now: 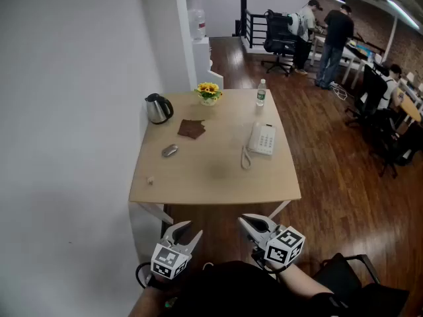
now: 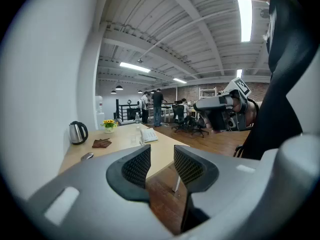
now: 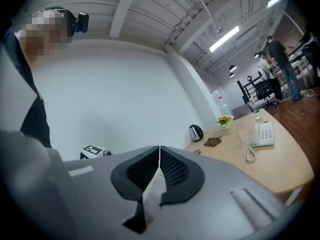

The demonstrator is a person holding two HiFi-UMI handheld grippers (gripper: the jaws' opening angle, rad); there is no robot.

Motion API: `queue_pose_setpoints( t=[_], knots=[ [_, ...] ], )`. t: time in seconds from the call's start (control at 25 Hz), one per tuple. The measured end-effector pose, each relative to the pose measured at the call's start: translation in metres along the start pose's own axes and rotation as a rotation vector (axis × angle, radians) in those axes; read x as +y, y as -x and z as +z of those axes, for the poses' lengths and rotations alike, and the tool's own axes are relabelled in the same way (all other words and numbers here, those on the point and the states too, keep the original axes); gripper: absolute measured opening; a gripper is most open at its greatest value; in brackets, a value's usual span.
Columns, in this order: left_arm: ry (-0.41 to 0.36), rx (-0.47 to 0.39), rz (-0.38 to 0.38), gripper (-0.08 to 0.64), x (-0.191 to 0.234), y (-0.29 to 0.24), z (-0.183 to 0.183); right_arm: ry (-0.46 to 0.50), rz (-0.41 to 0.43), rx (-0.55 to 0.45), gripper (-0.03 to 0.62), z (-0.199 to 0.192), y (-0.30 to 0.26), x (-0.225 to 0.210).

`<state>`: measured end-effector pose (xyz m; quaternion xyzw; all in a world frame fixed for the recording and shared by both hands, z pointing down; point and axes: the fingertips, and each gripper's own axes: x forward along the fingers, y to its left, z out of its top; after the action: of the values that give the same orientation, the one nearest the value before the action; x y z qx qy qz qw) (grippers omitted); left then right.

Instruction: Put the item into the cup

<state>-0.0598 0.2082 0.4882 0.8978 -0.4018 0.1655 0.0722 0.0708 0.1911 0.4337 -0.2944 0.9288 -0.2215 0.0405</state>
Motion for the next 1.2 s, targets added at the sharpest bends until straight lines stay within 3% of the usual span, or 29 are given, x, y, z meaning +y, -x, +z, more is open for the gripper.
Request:
queue_pose_setpoints(
  t=[0.52, 0.8, 1.2],
  knots=[
    [0.003, 0.009, 0.054, 0.140, 0.009, -0.020, 0.001, 0.006, 0.020, 0.040, 0.046, 0.002, -0.002, -0.022],
    [0.018, 0.012, 0.068, 0.140, 0.047, -0.037, -0.007, -0.007, 0.019, 0.072, 0.046, 0.000, -0.035, -0.043],
    [0.012, 0.023, 0.002, 0.140, 0.136, -0.084, -0.004, 0.005, -0.033, 0.089, 0.046, 0.019, -0.120, -0.096]
  ],
)
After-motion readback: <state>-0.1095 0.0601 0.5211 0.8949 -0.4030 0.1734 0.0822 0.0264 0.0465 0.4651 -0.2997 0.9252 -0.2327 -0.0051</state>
